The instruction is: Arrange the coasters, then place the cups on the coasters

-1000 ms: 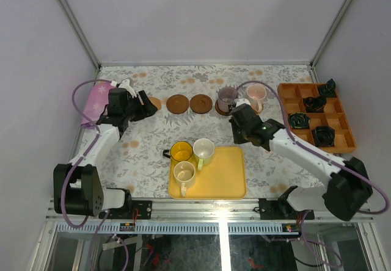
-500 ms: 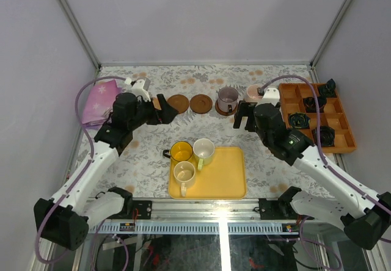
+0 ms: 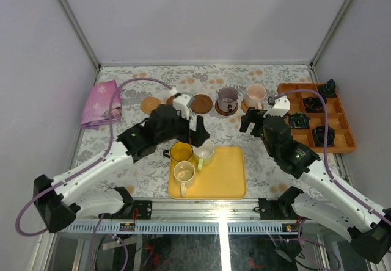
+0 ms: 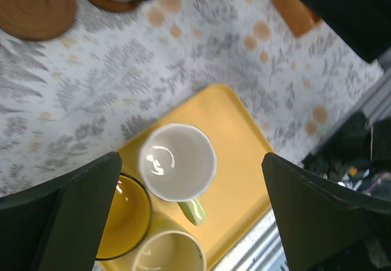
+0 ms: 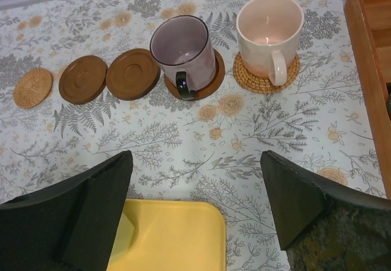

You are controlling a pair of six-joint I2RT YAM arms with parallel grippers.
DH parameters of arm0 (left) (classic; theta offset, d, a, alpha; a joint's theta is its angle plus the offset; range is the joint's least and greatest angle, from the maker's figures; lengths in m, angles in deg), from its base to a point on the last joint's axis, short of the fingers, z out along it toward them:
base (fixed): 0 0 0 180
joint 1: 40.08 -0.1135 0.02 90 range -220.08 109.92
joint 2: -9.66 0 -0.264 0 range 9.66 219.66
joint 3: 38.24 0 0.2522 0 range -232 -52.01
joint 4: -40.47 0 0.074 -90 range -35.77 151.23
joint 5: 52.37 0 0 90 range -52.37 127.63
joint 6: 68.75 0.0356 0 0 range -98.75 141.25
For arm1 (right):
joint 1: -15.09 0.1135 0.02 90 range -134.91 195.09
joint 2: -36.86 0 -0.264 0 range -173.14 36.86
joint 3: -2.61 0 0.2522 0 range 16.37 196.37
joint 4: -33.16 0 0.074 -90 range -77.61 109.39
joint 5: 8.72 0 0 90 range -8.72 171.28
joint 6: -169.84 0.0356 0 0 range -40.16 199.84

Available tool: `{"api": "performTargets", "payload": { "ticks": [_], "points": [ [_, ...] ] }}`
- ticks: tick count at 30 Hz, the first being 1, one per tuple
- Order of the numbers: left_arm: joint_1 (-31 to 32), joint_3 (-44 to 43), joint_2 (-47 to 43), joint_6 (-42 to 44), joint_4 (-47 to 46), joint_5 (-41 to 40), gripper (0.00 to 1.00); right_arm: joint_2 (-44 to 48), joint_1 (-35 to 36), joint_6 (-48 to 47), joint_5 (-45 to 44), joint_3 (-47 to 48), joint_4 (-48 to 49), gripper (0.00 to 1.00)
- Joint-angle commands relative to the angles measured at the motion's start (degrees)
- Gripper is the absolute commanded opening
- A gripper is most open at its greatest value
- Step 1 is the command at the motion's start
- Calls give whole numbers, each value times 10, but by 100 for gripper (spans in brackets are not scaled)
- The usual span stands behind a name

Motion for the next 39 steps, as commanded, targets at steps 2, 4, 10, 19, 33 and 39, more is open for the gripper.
{"api": "performTargets", "payload": {
  "ticks": [2,4,10,19,33,39],
  "points": [
    [104,-63,71,-10,104,-116,100,-23,3,12,-14,16,-4,92],
    [126,-68,91,-15,125,-128,100,-30,3,13,-5,19,-11,90],
    [147,-72,105,-34,132,-171,100,-30,3,-8,18,21,-12,82],
    [148,-40,83,-86,141,-150,91,-65,3,-25,27,34,-37,79],
    [173,-2,114,-130,135,-101,49,-99,3,-33,31,42,-38,78],
    [183,2,128,-153,135,-99,48,-93,3,-31,44,37,-45,78]
  ]
}}
